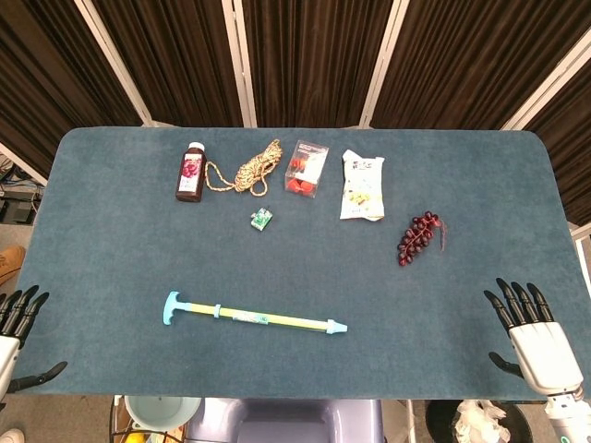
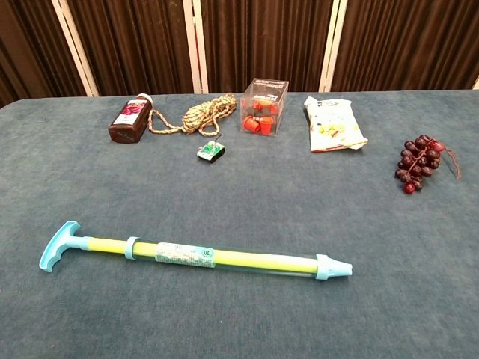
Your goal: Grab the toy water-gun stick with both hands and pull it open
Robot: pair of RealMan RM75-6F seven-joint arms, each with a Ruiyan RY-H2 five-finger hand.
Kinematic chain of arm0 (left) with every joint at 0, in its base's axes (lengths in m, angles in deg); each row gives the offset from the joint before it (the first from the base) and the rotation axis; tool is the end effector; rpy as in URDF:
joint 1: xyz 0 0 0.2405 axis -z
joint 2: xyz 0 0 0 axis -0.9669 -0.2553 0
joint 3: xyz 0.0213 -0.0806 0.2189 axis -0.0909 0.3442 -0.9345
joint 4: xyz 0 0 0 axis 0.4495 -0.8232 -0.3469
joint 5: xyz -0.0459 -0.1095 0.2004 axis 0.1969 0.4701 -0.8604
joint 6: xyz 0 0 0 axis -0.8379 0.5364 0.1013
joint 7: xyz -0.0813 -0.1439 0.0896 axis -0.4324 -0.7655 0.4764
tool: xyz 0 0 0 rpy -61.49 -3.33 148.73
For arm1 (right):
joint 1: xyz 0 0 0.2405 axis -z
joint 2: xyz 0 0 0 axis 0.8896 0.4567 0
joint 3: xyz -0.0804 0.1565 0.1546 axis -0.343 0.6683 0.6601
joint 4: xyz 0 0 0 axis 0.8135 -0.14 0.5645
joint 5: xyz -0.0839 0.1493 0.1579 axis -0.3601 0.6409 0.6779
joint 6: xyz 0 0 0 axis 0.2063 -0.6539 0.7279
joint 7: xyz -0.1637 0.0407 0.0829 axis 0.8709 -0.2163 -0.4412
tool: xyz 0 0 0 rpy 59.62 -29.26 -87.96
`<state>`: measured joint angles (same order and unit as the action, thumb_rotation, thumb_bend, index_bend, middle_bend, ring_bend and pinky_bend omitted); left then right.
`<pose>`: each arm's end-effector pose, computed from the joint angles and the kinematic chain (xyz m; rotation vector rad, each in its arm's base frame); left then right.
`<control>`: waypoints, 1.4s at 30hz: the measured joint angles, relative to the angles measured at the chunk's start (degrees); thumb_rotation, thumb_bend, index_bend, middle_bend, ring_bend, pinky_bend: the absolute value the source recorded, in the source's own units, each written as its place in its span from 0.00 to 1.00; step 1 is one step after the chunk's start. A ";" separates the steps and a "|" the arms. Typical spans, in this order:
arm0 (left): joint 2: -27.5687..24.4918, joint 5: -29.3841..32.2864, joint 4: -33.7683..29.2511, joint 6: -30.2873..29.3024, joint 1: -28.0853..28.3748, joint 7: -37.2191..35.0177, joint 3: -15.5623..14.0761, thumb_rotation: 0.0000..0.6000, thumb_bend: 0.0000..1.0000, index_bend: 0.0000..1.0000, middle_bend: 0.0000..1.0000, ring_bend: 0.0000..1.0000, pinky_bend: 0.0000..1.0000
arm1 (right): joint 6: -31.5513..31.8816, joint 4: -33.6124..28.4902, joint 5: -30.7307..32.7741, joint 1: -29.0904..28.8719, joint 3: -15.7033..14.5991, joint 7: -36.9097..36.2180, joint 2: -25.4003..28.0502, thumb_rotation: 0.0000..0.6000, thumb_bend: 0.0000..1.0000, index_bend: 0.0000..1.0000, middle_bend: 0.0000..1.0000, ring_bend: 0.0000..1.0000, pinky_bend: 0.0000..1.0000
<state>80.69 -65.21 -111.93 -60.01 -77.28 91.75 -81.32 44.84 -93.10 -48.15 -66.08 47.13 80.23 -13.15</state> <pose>-0.2990 0.1585 0.1326 -1.5236 -0.8247 -0.8031 -0.2927 -0.1966 0.1189 1.6249 -0.6786 0.7427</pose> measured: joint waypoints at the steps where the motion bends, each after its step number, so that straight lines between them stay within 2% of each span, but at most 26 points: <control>1: -0.03 0.08 -0.09 0.19 0.15 -0.08 0.08 1.00 0.12 0.11 0.00 0.00 0.05 | 0.02 0.00 0.01 0.03 -0.01 0.05 -0.03 1.00 0.14 0.12 0.00 0.00 0.00; 5: -0.31 0.15 -0.71 2.06 1.46 0.07 0.38 1.00 0.18 0.22 0.00 0.00 0.11 | -0.04 0.01 -0.01 0.02 -0.03 0.29 -0.11 1.00 0.14 0.12 0.00 0.00 0.00; 11: 0.14 -0.49 -2.72 5.26 4.47 4.36 1.61 1.00 0.20 0.32 0.01 0.00 0.12 | -0.03 -0.05 0.17 0.03 0.07 0.33 -0.13 1.00 0.14 0.12 0.00 0.00 0.00; 19: 2.80 2.88 -5.62 13.09 10.12 11.99 5.01 1.00 0.21 0.34 0.02 0.00 0.12 | -0.01 -0.18 0.29 0.05 0.12 0.30 -0.24 1.00 0.14 0.12 0.00 0.00 0.00; 26: 8.52 8.86 -6.43 20.07 15.40 19.58 8.14 1.00 0.21 0.36 0.02 0.00 0.12 | -0.29 -0.16 0.95 -0.05 0.44 0.38 -0.50 1.00 0.14 0.13 0.00 0.00 0.00; 42: 19.81 17.48 -3.49 27.05 21.54 30.92 9.11 1.00 0.21 0.38 0.03 0.00 0.12 | -1.20 0.06 1.65 -0.52 0.70 0.49 -0.71 1.00 0.14 0.13 0.00 0.00 0.00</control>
<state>100.50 -47.73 -115.42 -32.96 -55.74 122.67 -72.21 43.64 -93.04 -46.50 -66.60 47.83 80.72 -13.87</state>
